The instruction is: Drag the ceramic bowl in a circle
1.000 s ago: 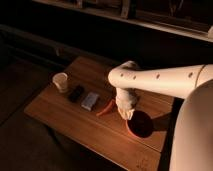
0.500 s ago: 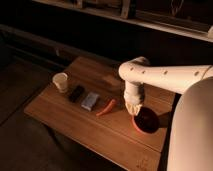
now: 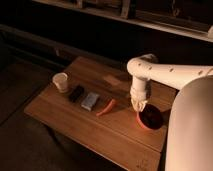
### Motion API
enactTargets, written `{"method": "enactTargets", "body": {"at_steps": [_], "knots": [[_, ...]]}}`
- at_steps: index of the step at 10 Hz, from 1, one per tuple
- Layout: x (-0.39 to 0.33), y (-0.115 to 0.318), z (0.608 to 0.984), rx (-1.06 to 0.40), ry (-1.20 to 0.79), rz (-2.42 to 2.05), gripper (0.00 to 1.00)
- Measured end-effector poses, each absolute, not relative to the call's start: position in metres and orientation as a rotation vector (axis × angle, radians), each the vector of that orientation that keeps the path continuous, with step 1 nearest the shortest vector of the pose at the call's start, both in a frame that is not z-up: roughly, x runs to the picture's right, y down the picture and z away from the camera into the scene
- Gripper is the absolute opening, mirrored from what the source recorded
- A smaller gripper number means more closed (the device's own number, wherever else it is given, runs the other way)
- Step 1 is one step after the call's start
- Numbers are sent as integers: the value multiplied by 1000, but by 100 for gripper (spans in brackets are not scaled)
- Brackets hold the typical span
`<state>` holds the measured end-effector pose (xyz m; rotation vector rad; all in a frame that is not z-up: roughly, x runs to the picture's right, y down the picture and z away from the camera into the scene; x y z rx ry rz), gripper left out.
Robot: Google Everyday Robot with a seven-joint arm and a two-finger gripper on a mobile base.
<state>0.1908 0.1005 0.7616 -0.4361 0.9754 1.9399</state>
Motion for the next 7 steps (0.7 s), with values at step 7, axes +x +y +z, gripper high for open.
{"method": "enactTargets", "body": {"at_steps": [7], "knots": [[156,56,796,-429,931,1820,0]]}}
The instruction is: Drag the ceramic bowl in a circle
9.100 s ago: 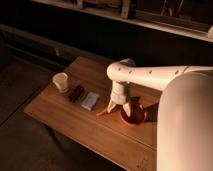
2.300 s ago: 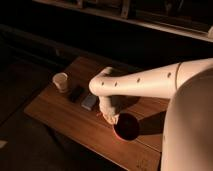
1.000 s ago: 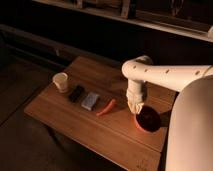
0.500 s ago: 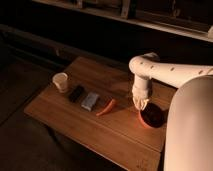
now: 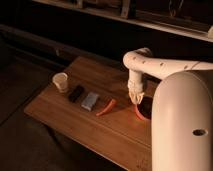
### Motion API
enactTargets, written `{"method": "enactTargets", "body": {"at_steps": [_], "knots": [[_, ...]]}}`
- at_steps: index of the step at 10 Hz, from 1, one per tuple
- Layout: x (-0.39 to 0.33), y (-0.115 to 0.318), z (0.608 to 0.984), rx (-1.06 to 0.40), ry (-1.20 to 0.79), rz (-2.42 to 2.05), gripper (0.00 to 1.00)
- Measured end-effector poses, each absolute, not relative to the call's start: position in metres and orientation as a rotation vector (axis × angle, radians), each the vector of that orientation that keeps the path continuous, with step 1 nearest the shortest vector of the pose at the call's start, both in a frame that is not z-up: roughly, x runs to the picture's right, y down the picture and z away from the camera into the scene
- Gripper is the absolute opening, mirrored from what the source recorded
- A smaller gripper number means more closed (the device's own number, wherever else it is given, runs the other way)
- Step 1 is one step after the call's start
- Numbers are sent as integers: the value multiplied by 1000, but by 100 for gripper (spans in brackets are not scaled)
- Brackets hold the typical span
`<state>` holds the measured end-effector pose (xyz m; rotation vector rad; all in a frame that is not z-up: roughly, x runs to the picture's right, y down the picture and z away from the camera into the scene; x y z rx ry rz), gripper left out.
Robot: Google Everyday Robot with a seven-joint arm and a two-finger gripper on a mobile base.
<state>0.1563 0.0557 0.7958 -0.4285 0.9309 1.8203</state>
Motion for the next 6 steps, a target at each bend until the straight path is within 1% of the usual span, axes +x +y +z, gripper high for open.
{"method": "enactTargets", "body": {"at_steps": [3,6], "knots": [[123,44,804,-444,860,1787,0],[77,50,804,-499,758,1765,0]]}}
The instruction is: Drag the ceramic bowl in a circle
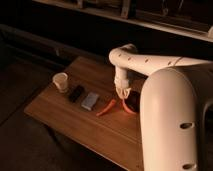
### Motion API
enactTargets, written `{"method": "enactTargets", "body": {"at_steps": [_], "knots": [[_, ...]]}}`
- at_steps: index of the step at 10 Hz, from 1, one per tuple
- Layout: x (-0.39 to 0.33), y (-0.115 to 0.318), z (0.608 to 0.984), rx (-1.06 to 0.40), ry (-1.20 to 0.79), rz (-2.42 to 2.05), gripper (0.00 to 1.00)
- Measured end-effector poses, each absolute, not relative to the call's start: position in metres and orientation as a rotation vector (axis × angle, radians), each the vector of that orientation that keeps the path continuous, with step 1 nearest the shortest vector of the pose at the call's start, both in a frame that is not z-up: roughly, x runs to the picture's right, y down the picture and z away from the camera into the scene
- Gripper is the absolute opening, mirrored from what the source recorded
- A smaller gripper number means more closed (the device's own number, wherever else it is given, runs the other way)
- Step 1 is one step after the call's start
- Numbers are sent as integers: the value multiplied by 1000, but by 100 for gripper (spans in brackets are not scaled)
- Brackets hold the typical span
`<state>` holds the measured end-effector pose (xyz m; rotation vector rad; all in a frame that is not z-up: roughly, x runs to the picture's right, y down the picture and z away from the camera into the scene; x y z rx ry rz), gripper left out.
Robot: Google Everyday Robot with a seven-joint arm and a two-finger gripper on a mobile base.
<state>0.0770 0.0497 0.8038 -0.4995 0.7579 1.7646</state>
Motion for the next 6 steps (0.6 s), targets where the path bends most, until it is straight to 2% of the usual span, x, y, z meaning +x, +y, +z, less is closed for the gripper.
{"method": "enactTargets", "body": {"at_steps": [6], "knots": [[13,92,789,-583,679,1707,0]]}}
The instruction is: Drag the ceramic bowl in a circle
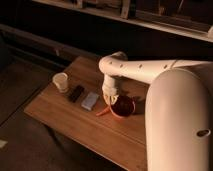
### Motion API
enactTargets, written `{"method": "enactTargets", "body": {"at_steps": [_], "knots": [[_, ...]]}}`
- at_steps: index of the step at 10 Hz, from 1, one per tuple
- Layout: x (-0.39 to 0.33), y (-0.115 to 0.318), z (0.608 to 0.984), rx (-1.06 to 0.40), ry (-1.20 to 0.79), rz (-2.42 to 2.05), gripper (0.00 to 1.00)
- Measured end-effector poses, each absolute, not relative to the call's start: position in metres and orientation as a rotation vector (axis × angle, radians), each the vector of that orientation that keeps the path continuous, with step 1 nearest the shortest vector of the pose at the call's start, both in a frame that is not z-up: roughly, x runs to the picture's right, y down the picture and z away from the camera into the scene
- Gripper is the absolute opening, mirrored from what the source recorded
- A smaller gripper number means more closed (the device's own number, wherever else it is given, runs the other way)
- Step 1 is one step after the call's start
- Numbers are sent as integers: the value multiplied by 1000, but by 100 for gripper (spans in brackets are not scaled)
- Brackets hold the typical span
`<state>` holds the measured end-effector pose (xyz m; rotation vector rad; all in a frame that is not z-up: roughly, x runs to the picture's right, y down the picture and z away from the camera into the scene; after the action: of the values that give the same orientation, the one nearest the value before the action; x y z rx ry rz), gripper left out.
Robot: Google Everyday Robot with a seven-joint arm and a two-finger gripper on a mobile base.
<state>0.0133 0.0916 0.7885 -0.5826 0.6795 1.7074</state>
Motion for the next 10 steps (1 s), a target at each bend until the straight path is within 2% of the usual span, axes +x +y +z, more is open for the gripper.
{"method": "enactTargets", "body": {"at_steps": [4,10], "knots": [[0,128,767,-594,723,1692,0],[66,161,737,-588,791,1923,0]]}}
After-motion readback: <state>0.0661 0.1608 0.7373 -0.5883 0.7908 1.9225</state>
